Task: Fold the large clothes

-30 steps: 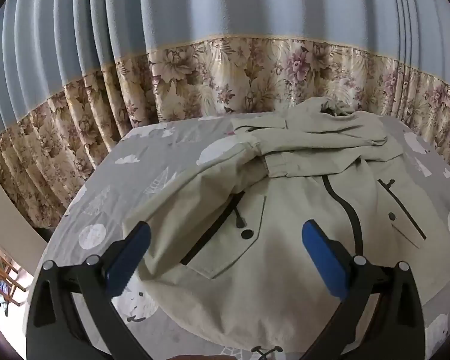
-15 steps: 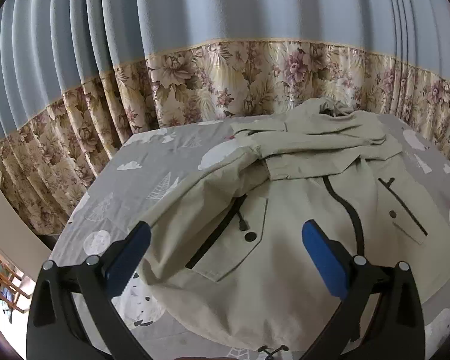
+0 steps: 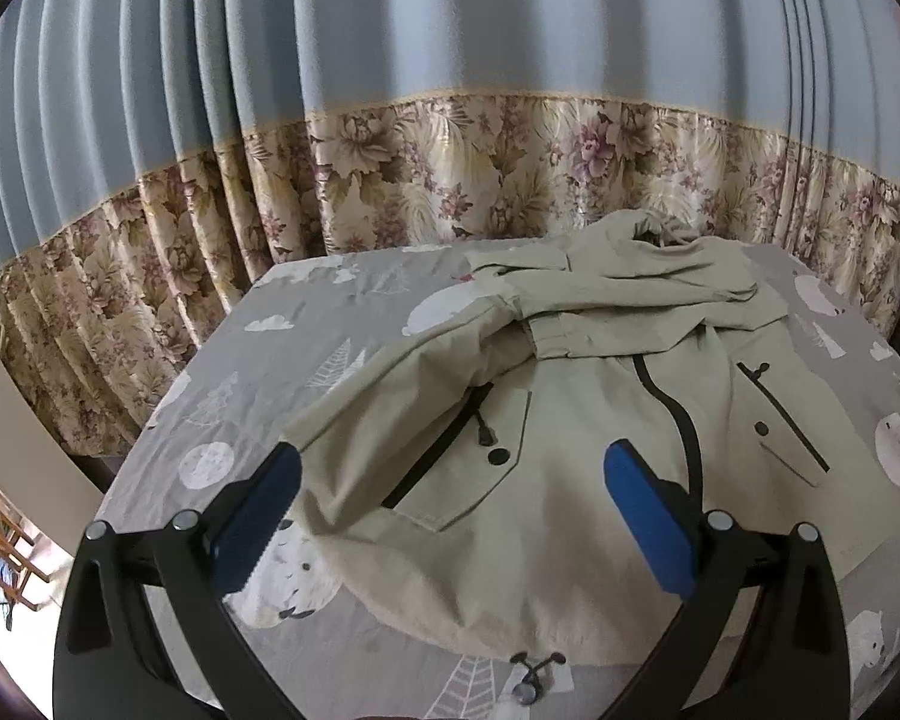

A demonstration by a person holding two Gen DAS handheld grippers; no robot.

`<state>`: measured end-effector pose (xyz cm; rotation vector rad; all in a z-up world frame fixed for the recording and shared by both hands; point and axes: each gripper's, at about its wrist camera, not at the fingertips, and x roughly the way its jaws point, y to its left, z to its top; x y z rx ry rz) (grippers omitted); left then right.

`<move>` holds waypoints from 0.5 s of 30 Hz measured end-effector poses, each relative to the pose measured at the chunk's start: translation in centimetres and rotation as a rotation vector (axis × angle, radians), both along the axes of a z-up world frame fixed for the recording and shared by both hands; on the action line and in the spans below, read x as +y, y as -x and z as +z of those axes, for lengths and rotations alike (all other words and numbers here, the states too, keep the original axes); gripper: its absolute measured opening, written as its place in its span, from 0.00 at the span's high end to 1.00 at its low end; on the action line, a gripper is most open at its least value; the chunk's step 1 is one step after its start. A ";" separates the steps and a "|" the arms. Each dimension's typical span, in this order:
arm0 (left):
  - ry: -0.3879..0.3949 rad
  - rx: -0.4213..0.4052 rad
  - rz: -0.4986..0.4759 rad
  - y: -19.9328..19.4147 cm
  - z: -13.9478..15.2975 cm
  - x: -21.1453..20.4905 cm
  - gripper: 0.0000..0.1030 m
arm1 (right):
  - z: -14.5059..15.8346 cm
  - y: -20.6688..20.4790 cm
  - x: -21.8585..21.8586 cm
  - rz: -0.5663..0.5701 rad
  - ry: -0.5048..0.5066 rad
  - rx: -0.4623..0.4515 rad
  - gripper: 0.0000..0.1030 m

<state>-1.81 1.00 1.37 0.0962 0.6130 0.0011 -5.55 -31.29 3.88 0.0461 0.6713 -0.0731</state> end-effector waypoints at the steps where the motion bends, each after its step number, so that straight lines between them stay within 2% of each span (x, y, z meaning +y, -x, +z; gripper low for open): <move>1: 0.000 -0.007 0.001 0.6 0.3 0.1 0.02 | 0.2 0.4 0.1 0.002 0.000 -0.006 0.03; 6: -0.006 -0.025 0.018 3.3 0.9 0.5 0.02 | 1.2 3.1 1.0 0.019 -0.003 -0.034 0.03; 15: 0.030 -0.011 0.036 7.0 0.1 1.5 0.02 | 1.1 6.5 1.7 0.044 -0.006 -0.043 0.03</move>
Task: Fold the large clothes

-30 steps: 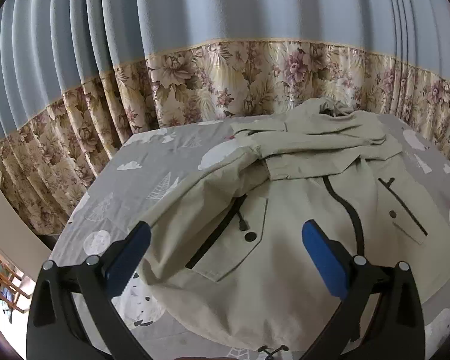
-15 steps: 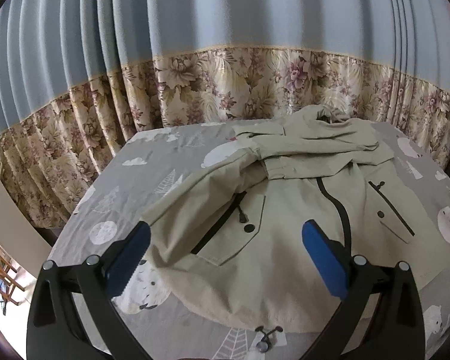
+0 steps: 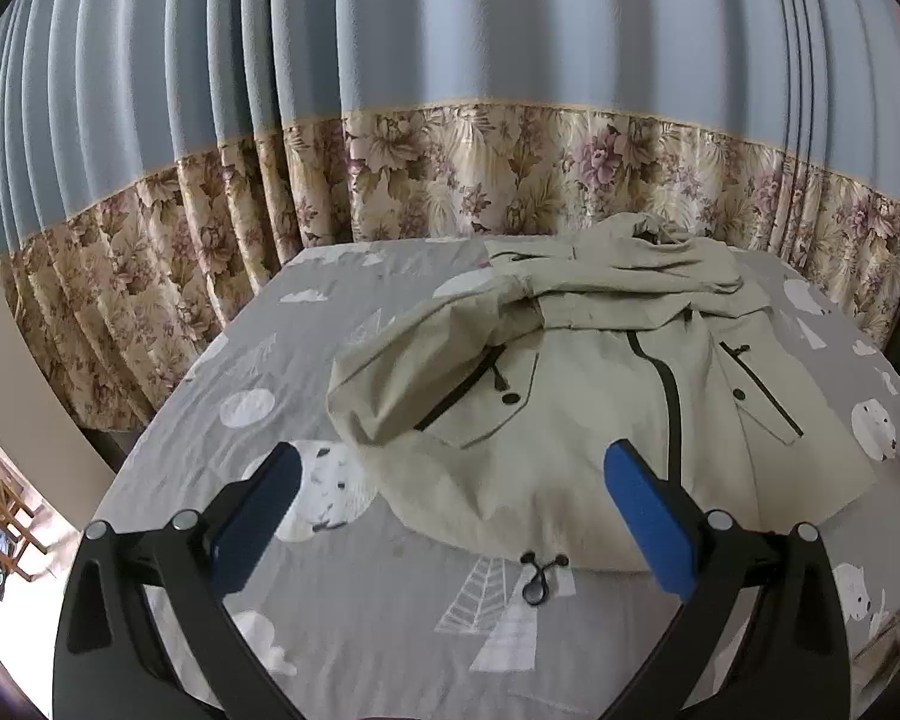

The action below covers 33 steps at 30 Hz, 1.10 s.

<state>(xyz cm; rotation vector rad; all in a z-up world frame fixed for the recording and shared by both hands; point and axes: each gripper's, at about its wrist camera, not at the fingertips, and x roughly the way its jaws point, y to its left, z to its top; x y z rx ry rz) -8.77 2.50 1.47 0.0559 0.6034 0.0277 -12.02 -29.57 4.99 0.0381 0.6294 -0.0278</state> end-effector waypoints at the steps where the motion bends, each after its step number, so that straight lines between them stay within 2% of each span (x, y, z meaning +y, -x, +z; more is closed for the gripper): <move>1: 0.003 -0.001 0.000 0.3 0.0 0.0 0.02 | -0.1 0.2 -0.2 -0.001 -0.007 0.002 0.03; 5: 0.022 0.005 0.005 0.5 -0.1 0.3 0.02 | -0.5 0.1 -0.3 0.004 -0.011 0.018 0.03; 12: 0.011 0.010 0.009 -0.5 -0.7 0.2 0.02 | -1.5 -1.1 -0.2 0.014 -0.010 0.038 0.03; 17: 0.006 0.045 0.004 -2.2 -1.7 0.1 0.02 | -2.5 -2.6 0.1 0.026 0.003 0.057 0.03; 28: 0.026 0.059 0.006 -4.4 -2.2 0.4 0.02 | -3.1 -4.4 0.6 0.034 0.008 0.062 0.03; 33: -0.009 0.072 0.023 -5.1 -2.8 0.6 0.02 | -3.6 -4.9 0.6 0.030 0.017 0.085 0.03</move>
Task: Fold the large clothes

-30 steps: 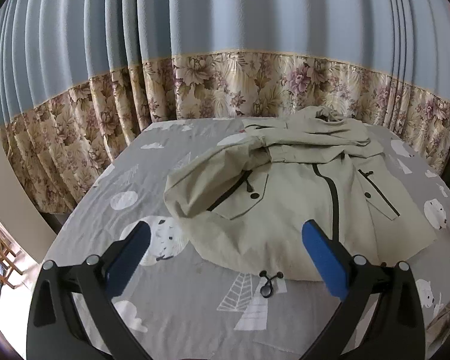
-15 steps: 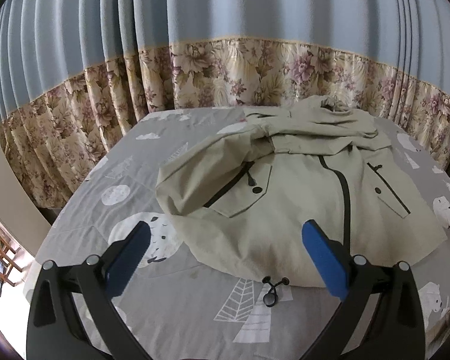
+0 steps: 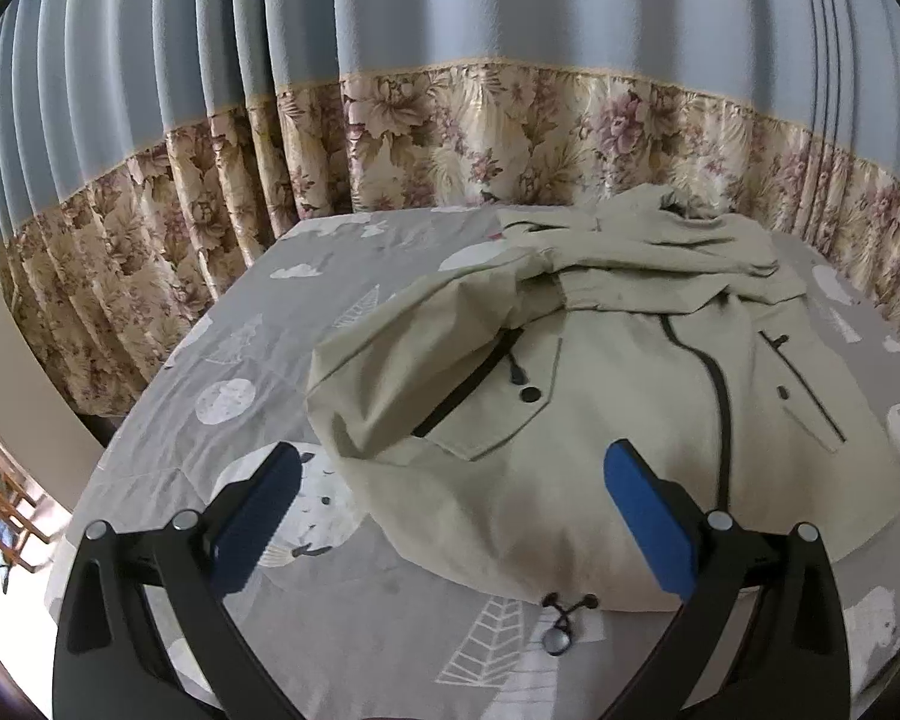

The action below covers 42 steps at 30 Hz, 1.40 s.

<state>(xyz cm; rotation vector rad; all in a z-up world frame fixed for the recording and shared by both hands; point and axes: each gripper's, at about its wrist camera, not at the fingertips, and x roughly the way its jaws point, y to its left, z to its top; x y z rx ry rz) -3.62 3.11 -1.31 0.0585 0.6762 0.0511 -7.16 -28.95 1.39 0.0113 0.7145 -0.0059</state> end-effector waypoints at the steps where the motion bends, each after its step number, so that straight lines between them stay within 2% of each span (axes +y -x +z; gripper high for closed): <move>1: 0.002 0.007 0.000 -0.2 -0.1 0.1 0.02 | -0.2 -0.1 0.0 -0.001 0.001 0.004 0.03; 42: -0.042 0.046 0.001 -2.2 -1.8 0.5 0.02 | -3.4 -1.6 -1.2 -0.013 -0.020 0.060 0.03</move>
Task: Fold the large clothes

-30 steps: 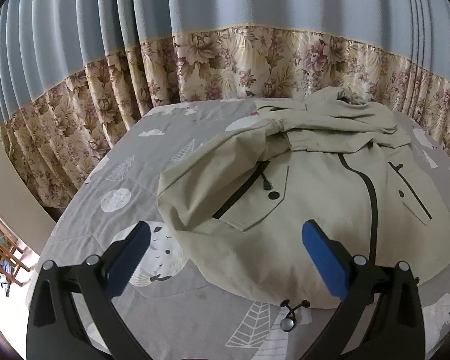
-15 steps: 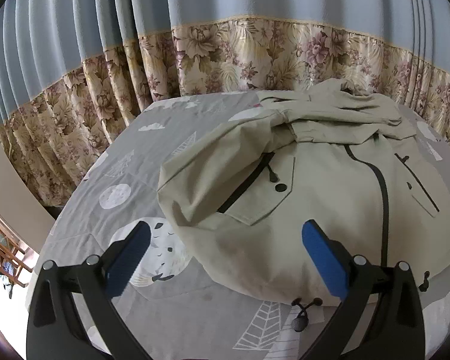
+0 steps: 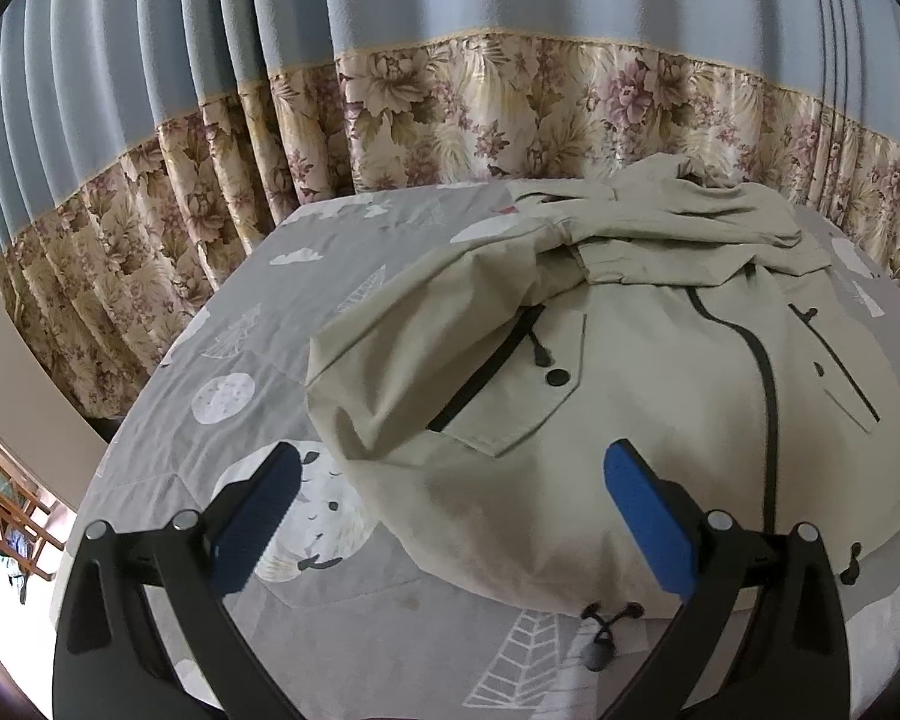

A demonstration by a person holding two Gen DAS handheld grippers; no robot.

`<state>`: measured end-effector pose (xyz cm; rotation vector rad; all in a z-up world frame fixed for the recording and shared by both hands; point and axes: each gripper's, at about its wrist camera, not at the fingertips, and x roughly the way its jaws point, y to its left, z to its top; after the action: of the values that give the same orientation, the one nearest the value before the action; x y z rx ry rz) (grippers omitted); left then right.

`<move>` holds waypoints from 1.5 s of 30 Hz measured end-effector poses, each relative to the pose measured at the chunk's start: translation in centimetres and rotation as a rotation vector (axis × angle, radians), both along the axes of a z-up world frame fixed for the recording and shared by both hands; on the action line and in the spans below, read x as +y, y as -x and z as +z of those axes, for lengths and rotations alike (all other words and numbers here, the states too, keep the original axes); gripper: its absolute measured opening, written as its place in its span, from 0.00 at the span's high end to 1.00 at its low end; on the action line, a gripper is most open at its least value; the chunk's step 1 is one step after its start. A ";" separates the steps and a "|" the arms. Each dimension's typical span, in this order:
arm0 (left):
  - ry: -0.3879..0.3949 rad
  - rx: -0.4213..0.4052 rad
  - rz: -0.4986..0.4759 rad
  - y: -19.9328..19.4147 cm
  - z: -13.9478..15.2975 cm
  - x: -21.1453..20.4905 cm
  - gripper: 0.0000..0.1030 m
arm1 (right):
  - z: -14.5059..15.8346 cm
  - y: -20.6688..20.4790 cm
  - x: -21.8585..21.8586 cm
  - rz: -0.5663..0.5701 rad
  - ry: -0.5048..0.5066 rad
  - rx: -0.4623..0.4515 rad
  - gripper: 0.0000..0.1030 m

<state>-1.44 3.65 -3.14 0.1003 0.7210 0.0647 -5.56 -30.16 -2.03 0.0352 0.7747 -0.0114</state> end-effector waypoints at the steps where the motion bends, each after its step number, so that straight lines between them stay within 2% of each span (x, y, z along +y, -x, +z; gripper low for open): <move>1: -0.001 0.003 0.003 -0.2 -0.1 0.3 0.02 | -0.2 0.0 -0.2 -0.001 0.001 0.007 0.03; 6: 0.000 0.007 0.023 -0.5 -0.2 1.8 0.02 | -1.9 -0.2 -0.3 -0.002 0.028 0.057 0.04; 8: 0.007 0.009 0.028 -0.5 -0.3 2.1 0.02 | -2.7 -0.4 -0.4 -0.004 0.038 0.087 0.17; 11: 0.007 0.015 0.030 -0.4 -0.6 2.3 0.02 | -3.9 -0.8 -0.9 -0.019 0.026 0.128 0.28; 13: 0.006 0.017 0.034 -0.4 -0.7 2.4 0.02 | -4.8 -1.1 -1.1 -0.023 0.022 0.168 0.30; 16: 0.009 0.017 0.045 -0.5 -0.7 2.8 0.02 | -5.3 -1.2 -1.3 -0.023 0.016 0.179 0.30; 18: 0.012 0.017 0.049 -0.5 -0.7 3.1 0.02 | -5.4 -1.3 -1.3 -0.010 0.003 0.186 0.36; 19: 0.012 0.016 0.053 -0.4 -0.7 3.1 0.02 | -5.6 -1.3 -1.3 0.012 -0.024 0.191 0.46; 20: 0.014 0.016 0.054 -0.4 -0.7 3.2 0.02 | -5.5 -1.3 -1.2 0.026 -0.032 0.187 0.61; 23: 0.015 0.016 0.053 -0.4 -0.7 3.2 0.02 | -4.9 -1.1 -0.6 0.060 -0.040 0.170 0.92; 31: 0.027 0.029 0.025 -0.9 -1.0 3.3 0.02 | -3.5 -0.6 -1.0 0.073 -0.098 0.117 0.96; 36: -0.001 0.041 -0.045 -1.5 -1.7 3.3 0.02 | -3.2 -0.5 -0.8 0.080 -0.098 0.116 0.95; 41: -0.073 0.012 -0.049 -3.3 -1.9 4.6 0.02 | -3.3 -0.5 -0.7 0.084 -0.095 0.118 0.95; 45: -0.111 0.024 -0.067 -5.5 -2.6 6.3 0.02 | -3.3 -0.5 -0.7 0.085 -0.098 0.116 0.95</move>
<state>4.09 10.00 -5.72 0.2319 0.7378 0.0391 -5.10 -30.87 -5.32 0.0955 0.8914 0.1059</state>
